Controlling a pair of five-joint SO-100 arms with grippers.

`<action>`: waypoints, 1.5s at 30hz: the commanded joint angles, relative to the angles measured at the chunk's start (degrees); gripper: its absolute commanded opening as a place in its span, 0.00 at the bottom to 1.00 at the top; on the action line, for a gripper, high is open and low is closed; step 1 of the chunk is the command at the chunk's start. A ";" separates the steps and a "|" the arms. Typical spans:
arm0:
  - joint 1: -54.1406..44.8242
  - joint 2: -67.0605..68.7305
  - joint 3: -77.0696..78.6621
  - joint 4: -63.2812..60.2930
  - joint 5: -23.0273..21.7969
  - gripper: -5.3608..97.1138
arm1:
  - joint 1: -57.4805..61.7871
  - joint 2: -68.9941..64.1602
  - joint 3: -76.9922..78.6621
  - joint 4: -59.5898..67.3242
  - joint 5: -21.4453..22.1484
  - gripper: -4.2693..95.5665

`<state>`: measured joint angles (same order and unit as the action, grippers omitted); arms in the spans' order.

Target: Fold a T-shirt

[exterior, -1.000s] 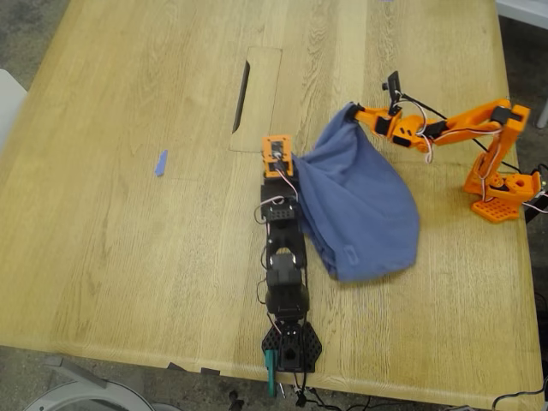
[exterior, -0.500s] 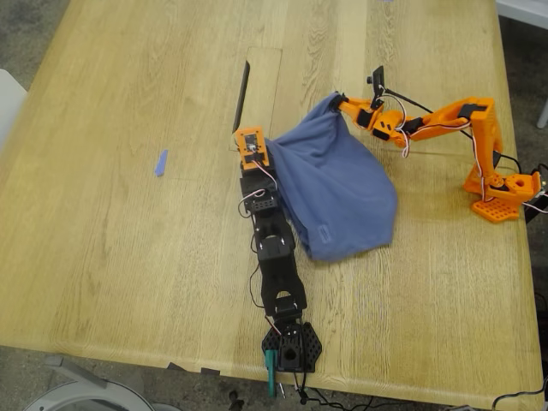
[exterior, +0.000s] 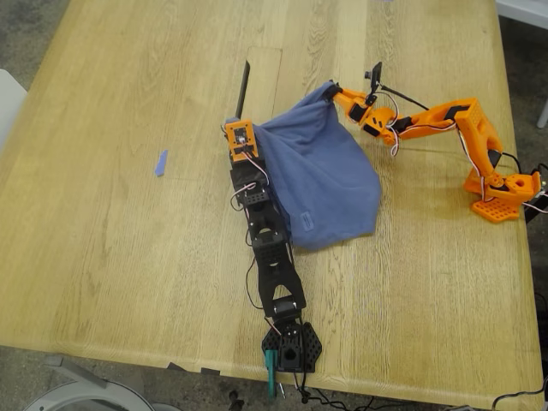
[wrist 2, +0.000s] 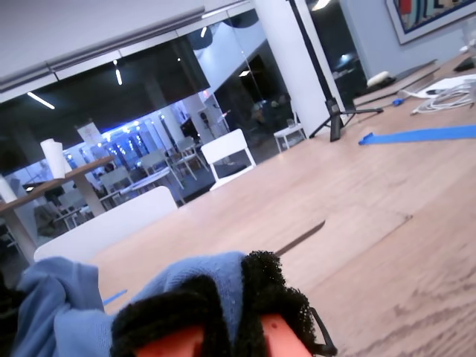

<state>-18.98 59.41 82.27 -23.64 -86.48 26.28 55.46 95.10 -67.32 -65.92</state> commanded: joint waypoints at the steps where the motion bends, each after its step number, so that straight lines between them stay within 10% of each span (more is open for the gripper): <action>1: -6.94 6.42 -10.20 5.01 0.53 0.05 | 3.34 1.14 -4.57 0.53 -0.26 0.04; 45: 0.26 8.88 -62.67 82.97 -0.44 0.05 | 0.53 28.83 -23.91 74.79 4.48 0.04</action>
<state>-18.37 59.41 30.15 55.46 -86.40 26.72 77.34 72.60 4.92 -61.88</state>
